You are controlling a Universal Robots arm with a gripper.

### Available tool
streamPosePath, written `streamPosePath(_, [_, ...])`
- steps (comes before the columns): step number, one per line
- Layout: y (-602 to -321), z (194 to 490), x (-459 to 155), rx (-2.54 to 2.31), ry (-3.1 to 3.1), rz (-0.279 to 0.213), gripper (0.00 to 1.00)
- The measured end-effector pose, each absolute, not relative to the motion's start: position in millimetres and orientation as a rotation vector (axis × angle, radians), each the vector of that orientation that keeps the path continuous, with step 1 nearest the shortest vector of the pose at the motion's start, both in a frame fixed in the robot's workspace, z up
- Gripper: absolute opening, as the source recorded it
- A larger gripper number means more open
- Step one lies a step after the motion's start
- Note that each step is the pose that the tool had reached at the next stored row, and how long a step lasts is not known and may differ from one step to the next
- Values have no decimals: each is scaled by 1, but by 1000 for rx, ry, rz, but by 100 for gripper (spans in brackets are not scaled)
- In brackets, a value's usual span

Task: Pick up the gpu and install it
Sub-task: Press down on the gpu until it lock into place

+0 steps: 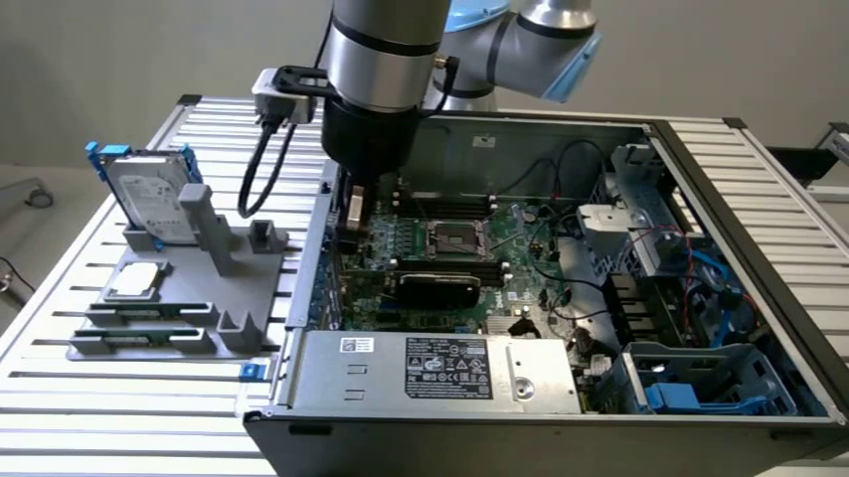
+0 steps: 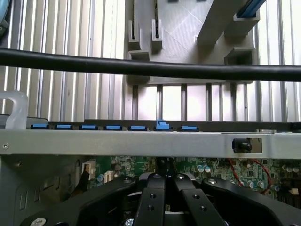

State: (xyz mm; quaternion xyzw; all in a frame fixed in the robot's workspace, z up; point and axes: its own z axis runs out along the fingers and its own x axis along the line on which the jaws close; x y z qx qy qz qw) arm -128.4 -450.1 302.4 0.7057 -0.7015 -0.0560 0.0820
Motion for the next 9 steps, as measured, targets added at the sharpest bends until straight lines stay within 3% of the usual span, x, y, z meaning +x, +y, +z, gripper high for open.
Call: streamPosePath(9, [-450,303,-103,2116,-2087,-166,11])
